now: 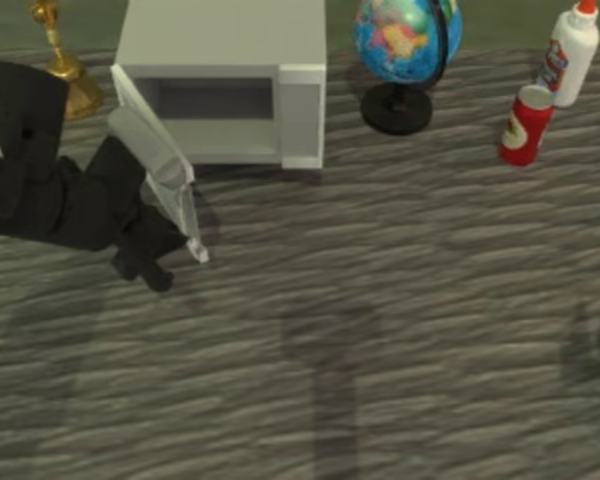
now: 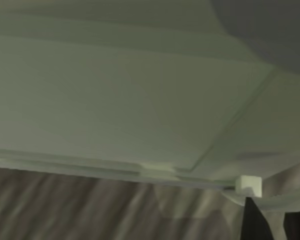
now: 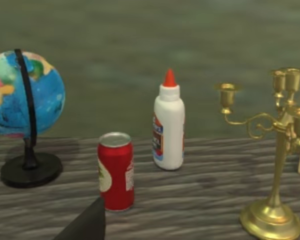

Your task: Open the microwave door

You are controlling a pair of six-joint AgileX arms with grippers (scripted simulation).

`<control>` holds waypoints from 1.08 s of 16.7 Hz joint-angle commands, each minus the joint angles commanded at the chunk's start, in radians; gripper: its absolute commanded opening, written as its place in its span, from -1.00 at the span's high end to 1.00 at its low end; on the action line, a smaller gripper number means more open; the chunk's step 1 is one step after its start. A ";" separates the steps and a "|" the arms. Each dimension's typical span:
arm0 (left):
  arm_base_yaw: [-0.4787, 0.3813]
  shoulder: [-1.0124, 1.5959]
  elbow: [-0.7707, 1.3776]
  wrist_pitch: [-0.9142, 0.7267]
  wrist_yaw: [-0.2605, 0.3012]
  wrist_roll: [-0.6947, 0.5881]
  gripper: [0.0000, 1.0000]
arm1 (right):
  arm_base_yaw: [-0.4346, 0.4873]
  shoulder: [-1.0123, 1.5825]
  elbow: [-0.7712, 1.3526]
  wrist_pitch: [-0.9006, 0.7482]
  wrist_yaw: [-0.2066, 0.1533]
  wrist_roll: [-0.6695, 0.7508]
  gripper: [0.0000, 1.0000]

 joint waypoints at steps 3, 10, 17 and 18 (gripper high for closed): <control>0.000 0.000 0.000 0.000 0.000 0.000 1.00 | 0.000 0.000 0.000 0.000 0.000 0.000 -1.00; 0.006 0.003 0.000 -0.015 0.015 0.021 1.00 | 0.000 0.000 0.000 0.000 0.000 0.000 -1.00; 0.038 0.007 0.014 -0.052 0.049 0.092 1.00 | 0.000 0.000 0.000 0.000 0.000 0.000 -1.00; 0.038 0.007 0.014 -0.052 0.049 0.092 1.00 | 0.000 0.000 0.000 0.000 0.000 0.000 -1.00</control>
